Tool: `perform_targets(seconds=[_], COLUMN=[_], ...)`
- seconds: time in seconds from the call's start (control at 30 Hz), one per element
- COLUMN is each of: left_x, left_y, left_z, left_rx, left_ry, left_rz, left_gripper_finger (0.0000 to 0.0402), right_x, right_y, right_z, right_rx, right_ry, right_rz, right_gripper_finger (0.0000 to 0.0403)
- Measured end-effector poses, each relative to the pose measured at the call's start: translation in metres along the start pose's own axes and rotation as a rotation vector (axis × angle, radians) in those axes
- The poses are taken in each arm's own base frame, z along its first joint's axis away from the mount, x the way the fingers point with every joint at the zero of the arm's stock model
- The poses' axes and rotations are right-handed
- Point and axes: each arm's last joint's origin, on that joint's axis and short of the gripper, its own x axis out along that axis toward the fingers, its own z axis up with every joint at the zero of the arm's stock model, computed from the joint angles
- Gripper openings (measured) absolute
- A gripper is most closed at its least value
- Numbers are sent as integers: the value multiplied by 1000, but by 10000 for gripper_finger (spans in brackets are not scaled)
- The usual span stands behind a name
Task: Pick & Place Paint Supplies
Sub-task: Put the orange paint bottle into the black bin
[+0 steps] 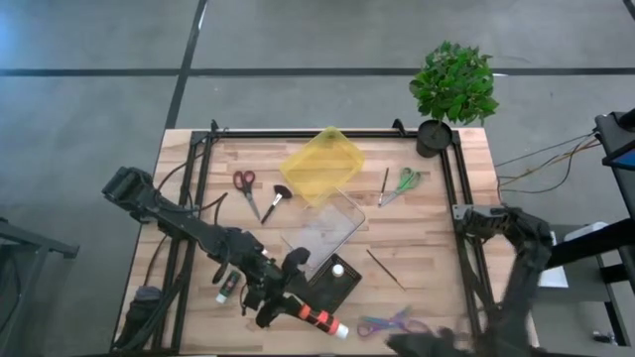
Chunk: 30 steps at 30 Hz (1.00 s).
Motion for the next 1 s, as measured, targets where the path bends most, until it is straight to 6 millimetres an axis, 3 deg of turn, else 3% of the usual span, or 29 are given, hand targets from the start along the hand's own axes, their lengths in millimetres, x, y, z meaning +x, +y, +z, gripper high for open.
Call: perform_targets(seconds=[0.13,0.3,0.4,0.53,0.67,0.8,0.9,1.0], left_x=[0,0,0,-2,-8,-13,-18,-21], left_y=[0,0,0,4,8,8,9,9], left_z=[1,1,1,4,10,12,15,17], left_rx=[7,34,48,65,62,60,55,46], left_ry=[-6,-9,-9,0,31,50,57,71], left_rz=[4,6,7,36,51,56,51,37], left_gripper_finger=[141,141,141,141,141,141,141,141], right_x=[24,33,32,13,-15,-34,-38,-26], right_y=[13,14,-1,-50,-113,-166,-179,-161], right_z=[-12,-15,-12,-3,-8,-40,-78,-100], right_rx=[-9,8,-31,-10,248,831,1094,1083], right_ry=[68,93,128,108,43,-42,-118,-49], right_rz=[-22,-36,-84,-97,-89,-42,192,214], right_gripper_finger=[185,185,185,185,185,185,185,185])
